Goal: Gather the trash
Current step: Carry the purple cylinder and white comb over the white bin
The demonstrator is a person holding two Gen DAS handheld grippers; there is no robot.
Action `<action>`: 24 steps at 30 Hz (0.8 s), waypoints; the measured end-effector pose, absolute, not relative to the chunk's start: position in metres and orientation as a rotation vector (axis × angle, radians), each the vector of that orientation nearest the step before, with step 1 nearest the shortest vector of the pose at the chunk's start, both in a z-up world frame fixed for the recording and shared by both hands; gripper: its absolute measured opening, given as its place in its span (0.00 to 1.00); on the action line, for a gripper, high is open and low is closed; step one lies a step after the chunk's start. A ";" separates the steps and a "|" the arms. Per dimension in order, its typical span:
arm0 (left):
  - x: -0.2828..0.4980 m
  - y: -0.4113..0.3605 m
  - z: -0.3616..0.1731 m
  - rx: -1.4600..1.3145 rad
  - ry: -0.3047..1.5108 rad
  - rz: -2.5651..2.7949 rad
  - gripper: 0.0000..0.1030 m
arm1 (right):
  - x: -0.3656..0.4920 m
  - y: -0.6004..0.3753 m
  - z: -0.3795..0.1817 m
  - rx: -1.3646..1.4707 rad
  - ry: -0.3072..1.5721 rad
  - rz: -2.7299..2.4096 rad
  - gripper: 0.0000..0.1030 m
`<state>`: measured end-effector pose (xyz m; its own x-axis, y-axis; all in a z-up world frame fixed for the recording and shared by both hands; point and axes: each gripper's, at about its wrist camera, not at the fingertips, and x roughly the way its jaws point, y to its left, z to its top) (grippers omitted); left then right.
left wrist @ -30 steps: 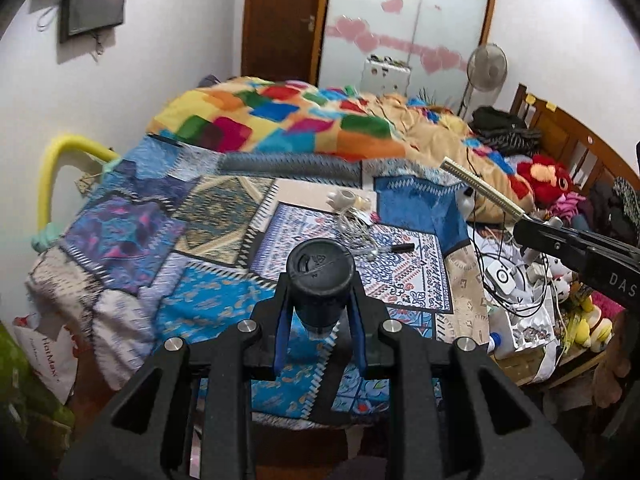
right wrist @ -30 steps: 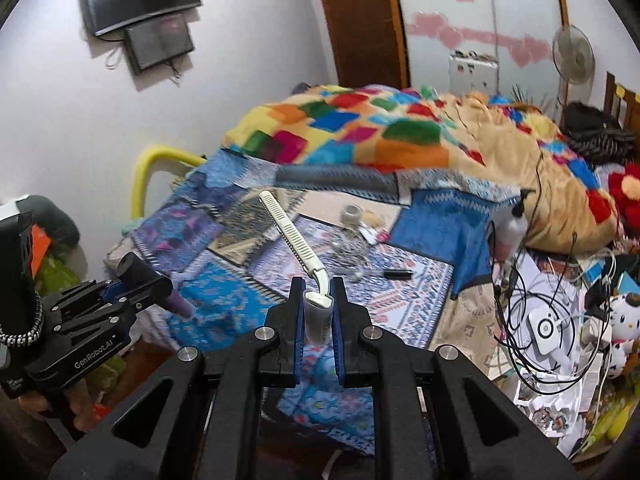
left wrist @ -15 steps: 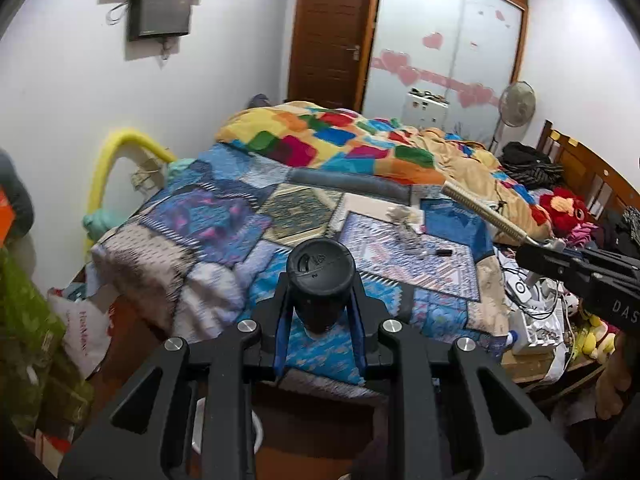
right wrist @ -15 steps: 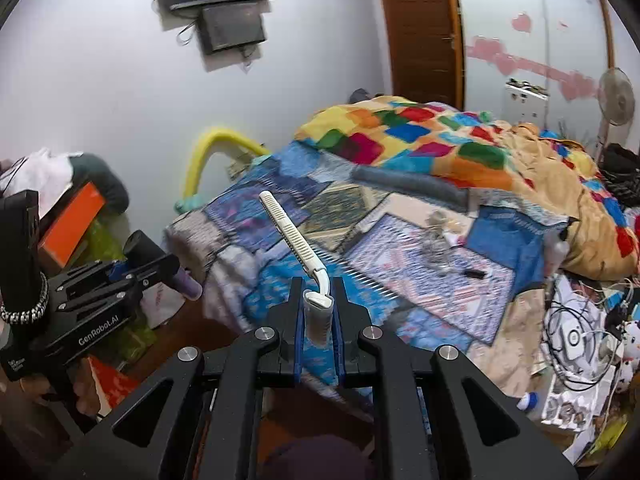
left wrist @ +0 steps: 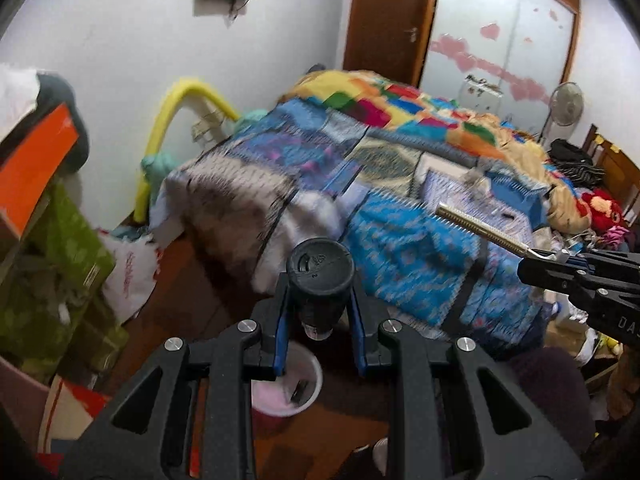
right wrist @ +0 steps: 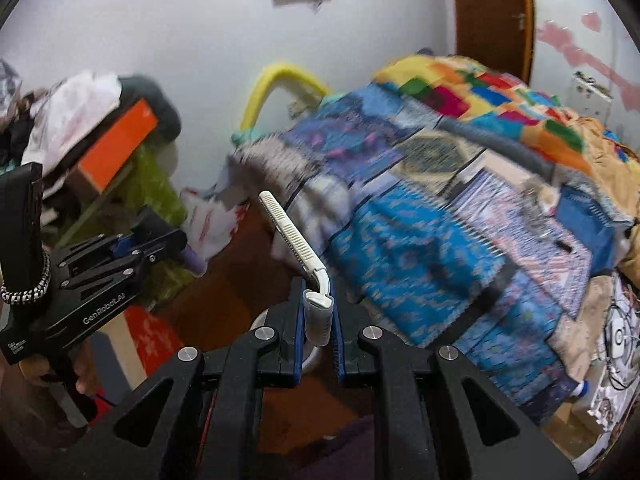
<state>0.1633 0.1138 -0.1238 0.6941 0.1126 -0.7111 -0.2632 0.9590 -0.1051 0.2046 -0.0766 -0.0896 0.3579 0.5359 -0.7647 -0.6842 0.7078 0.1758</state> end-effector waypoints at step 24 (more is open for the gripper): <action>0.170 0.183 -0.334 -0.473 1.236 0.235 0.25 | 0.213 0.061 -0.274 -0.472 1.393 0.806 0.11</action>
<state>0.1704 0.1827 -0.3338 0.3204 -0.0803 -0.9439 -0.4212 0.8804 -0.2179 0.2128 0.0614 -0.2741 -0.0183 0.2195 -0.9754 -0.7363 0.6570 0.1616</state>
